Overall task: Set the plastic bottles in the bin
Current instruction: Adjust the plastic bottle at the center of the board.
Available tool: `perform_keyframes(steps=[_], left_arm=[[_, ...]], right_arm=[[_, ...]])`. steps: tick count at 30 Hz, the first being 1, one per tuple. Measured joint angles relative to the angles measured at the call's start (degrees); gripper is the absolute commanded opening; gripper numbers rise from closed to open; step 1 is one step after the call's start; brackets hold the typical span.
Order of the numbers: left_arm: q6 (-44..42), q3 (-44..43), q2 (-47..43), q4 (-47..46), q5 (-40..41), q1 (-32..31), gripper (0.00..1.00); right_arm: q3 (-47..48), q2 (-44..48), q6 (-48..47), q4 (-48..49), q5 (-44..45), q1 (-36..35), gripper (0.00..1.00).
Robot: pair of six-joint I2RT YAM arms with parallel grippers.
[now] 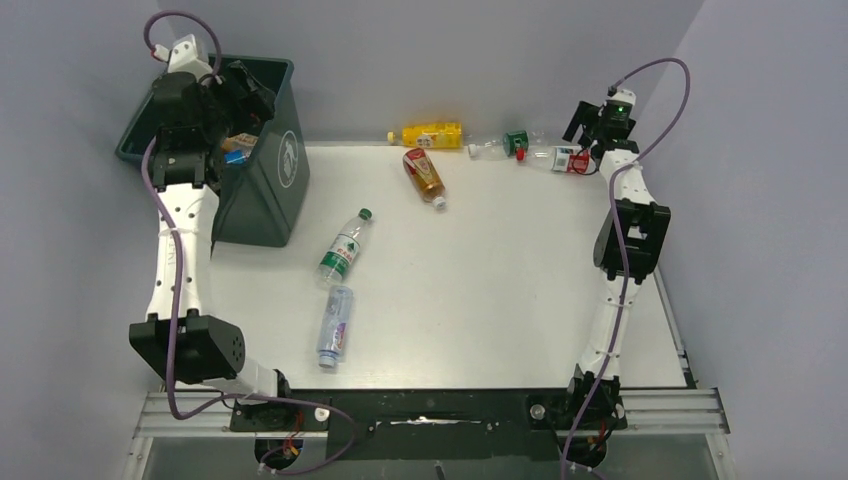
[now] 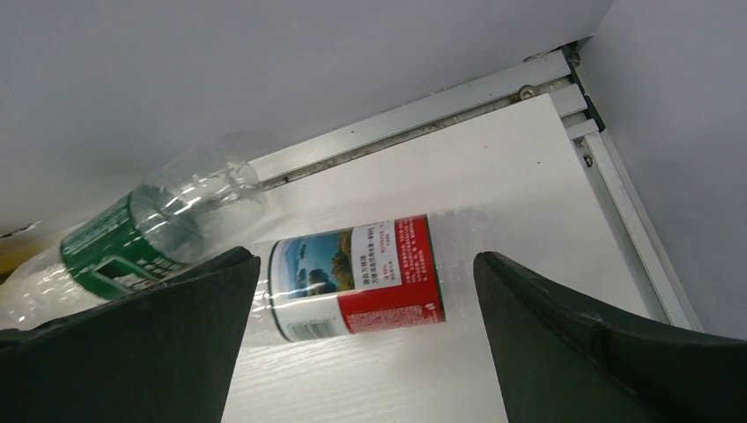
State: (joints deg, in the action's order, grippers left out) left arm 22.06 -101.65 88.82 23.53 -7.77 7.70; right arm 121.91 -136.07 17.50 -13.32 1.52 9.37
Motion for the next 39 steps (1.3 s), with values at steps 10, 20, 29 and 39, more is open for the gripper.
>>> perform_keyframes(steps=[10,20,29,39], left_arm=[[0.8,10.2,-4.5,-0.4,-2.0,-11.1,0.85],[0.1,13.8,-5.6,2.5,-1.8,-15.9,0.85],[-0.1,15.3,-9.4,4.5,-1.7,-18.9,0.86],[0.4,22.1,-16.1,5.8,-2.3,-21.7,0.86]], right_arm=[[6.2,-8.3,-0.6,-0.7,2.9,0.8,0.98],[0.5,-6.8,0.3,-1.4,3.5,0.8,0.99],[-20.1,4.4,1.8,-1.3,3.8,0.5,0.96],[-34.1,22.4,2.8,-0.2,5.1,-7.7,0.99]])
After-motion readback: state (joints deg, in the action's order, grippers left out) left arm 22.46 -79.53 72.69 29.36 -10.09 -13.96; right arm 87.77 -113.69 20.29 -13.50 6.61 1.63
